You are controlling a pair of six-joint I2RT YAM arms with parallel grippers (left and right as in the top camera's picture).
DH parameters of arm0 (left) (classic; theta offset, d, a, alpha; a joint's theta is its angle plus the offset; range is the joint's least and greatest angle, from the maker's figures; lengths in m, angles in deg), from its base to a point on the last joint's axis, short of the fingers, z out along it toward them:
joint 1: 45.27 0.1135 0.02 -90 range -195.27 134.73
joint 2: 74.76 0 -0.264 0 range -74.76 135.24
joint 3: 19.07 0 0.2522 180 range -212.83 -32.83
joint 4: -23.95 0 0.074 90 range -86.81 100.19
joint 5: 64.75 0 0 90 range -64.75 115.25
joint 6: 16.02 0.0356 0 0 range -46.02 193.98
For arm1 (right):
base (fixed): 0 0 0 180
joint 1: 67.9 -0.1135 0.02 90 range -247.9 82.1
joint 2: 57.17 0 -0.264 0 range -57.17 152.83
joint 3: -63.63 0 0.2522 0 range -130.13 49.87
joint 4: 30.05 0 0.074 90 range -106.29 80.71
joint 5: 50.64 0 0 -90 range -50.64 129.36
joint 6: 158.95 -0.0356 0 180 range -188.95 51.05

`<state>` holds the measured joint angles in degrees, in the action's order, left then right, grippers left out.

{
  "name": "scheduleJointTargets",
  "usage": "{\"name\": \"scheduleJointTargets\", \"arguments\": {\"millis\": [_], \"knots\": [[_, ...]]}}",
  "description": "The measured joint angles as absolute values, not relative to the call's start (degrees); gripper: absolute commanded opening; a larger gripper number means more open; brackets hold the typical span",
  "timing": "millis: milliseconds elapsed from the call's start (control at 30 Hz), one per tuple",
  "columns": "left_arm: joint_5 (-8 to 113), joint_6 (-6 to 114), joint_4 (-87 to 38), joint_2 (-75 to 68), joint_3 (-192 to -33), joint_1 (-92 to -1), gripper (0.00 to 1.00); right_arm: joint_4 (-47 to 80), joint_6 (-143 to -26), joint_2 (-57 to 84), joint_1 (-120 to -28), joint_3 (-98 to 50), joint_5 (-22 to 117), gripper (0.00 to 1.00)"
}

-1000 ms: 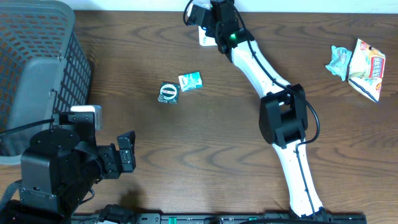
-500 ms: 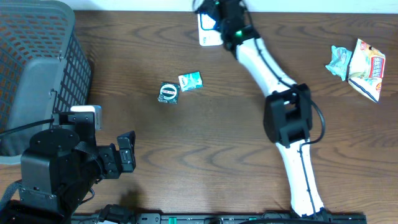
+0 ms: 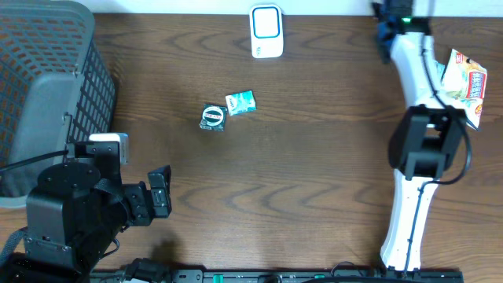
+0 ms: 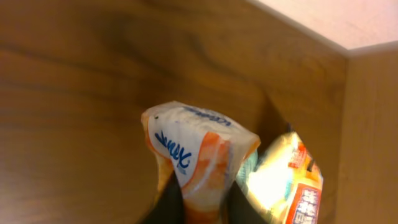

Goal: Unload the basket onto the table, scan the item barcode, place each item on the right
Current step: 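Carry the orange pack right and drop it at the table edge, then move the right gripper to the small green tissue pack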

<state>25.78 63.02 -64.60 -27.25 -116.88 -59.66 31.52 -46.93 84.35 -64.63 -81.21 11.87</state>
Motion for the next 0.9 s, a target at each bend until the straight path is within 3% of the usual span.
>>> {"name": "scheduleJointTargets", "arguments": {"millis": [133, 233, 533, 667, 900], "knots": [[25.78, 63.02, -64.57, -27.25, -116.88, -59.66, 0.98, 34.72, -48.88, 84.35, -62.16, -81.21, 12.97, 0.6], [25.78, 63.02, -64.57, -27.25, -116.88, -59.66, 0.98, 36.03, -50.17, 84.35, -62.01, -81.21, 13.6, 0.78], [25.78, 63.02, -64.57, -27.25, -116.88, -59.66, 0.98, 37.08, -52.85, 83.65, -62.03, -81.21, 18.56, 0.84], [25.78, 63.02, -64.6, -27.25, -116.88, -59.66, 0.98, 37.71, -53.47, 80.54, -62.21, -81.21, 31.04, 0.99], [25.78, 63.02, -64.57, -27.25, -116.88, -59.66, 0.98, 40.86, -53.79, 74.01, -64.28, -81.26, 70.69, 0.99]]}}
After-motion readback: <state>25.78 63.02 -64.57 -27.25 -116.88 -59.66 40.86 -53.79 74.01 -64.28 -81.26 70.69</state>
